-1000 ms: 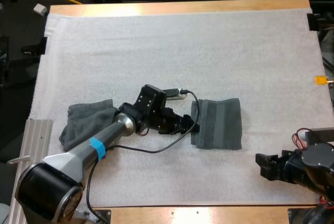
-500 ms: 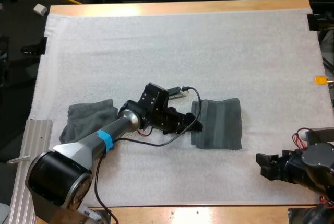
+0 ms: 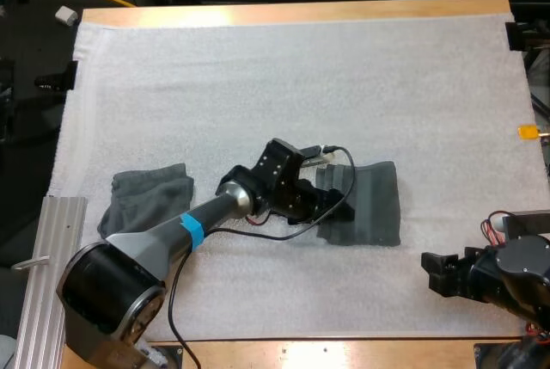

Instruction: Pick towel from pile, fold and stack

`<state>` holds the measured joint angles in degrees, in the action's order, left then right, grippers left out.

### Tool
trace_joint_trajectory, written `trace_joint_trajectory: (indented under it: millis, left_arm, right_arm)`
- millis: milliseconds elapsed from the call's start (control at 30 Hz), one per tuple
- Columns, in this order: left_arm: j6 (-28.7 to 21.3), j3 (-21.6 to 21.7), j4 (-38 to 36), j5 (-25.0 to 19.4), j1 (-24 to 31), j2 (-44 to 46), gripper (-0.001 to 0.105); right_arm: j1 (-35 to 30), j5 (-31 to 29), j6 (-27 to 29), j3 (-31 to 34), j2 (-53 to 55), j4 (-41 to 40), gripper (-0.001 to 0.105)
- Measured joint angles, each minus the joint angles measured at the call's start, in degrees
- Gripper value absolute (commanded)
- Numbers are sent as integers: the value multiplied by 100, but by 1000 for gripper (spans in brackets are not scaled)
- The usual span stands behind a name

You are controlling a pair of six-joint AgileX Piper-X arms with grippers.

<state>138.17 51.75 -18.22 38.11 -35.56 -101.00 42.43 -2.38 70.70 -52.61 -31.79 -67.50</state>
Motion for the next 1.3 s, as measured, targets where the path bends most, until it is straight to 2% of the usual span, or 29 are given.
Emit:
trace_joint_trajectory:
  millis: [200,267,367,533,900,1100,1300]
  left_arm:
    - [71,352,-202,0,-194,-199,68]
    - [69,455,-279,0,-241,-255,64]
    - [69,610,-389,0,-288,-325,46]
    - [69,664,-460,0,-301,-335,2]
    - [-230,714,-770,0,-301,-254,0]
    - [-1001,769,-1452,-165,-64,414,0]
    - [-2144,803,-2582,-732,645,1135,0]
  right_arm:
    - [0,0,0,0,0,0,68]
    - [0,0,0,0,0,0,68]
    - [0,0,0,0,0,0,68]
    - [0,0,0,0,0,0,68]
    - [0,0,0,0,0,-14,69]
    - [3,0,0,0,0,-14,69]
    - [9,0,0,0,0,-14,69]
